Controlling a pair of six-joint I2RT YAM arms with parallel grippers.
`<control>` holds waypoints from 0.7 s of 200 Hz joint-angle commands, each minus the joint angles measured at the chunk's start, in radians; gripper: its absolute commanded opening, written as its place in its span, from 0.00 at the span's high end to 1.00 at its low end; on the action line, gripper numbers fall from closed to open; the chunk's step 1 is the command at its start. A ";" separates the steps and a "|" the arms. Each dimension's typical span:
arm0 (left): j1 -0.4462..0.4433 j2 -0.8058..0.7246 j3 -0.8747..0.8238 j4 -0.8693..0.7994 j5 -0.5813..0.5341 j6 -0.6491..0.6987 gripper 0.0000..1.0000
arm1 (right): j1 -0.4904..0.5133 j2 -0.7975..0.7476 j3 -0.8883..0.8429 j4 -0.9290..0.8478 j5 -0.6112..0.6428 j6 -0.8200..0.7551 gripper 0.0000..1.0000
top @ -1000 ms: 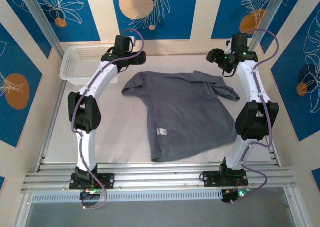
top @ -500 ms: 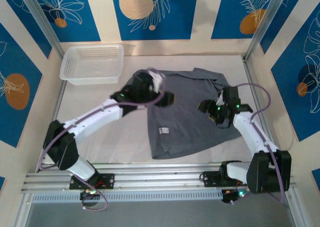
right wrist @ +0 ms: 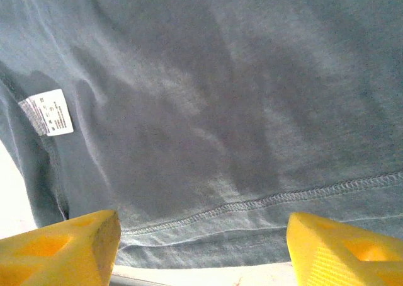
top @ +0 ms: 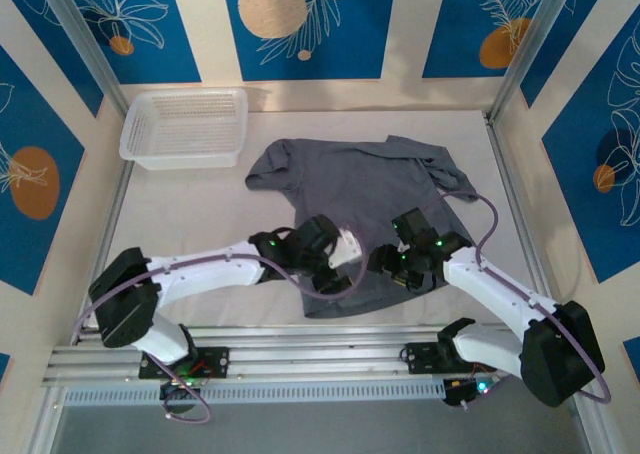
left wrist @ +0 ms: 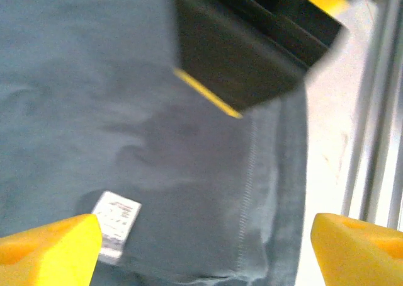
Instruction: Fold the inside-out t-shirt
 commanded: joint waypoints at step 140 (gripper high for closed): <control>-0.054 0.170 0.007 -0.092 -0.263 0.036 0.41 | -0.145 -0.222 -0.046 0.002 0.008 0.022 0.29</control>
